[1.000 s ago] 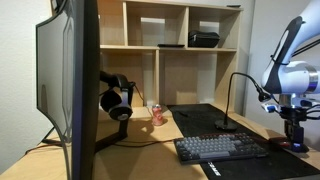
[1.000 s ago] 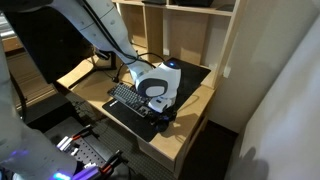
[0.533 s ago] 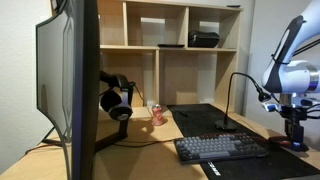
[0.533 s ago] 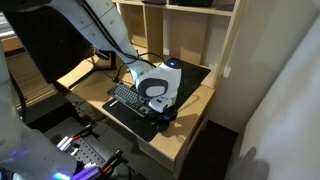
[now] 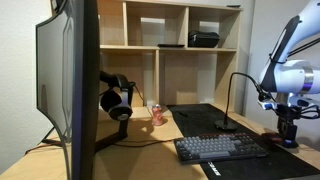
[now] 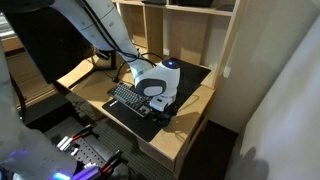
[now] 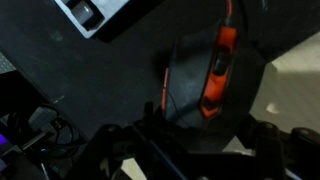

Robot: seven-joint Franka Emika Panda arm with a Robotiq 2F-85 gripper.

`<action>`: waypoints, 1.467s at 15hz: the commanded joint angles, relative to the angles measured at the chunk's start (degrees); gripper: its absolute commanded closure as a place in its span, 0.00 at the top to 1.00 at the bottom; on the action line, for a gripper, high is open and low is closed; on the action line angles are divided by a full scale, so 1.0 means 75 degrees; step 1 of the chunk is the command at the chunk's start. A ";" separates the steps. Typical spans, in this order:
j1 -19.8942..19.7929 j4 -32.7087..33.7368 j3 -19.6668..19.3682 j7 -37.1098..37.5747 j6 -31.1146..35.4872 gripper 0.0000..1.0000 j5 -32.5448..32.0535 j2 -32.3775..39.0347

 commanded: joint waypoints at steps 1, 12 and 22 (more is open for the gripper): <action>-0.0472 -0.0079 0.0504 -0.1182 0.0073 0.50 0.0785 -0.0138; -0.0645 0.0056 0.0520 -0.3128 -0.1144 0.50 0.1554 -0.0127; -0.0546 0.0010 0.0381 -0.3465 -0.0648 1.00 0.1462 -0.0057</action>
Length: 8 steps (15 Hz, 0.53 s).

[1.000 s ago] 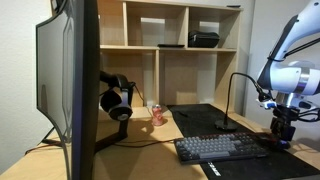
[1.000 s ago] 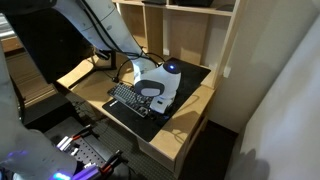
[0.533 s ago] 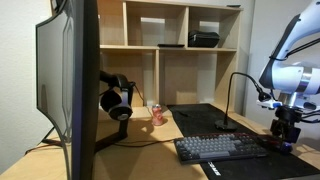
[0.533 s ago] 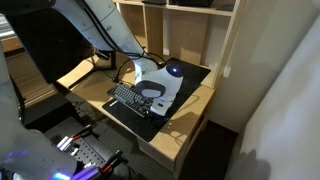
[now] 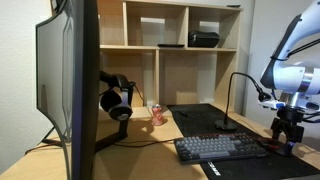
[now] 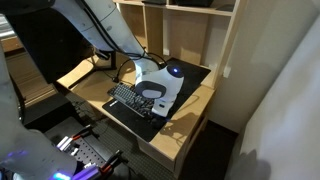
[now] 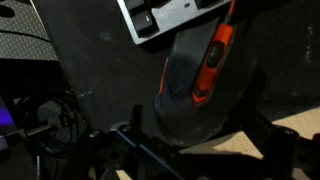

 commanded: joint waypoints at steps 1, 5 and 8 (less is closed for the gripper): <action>0.0013 -0.0047 -0.0032 -0.0335 0.0445 1.00 0.0083 -0.0021; -0.0146 -0.0052 0.0197 -0.0914 0.1004 1.00 0.0643 -0.0035; 0.0041 0.0008 0.0028 -0.0744 0.0868 1.00 0.0509 -0.0001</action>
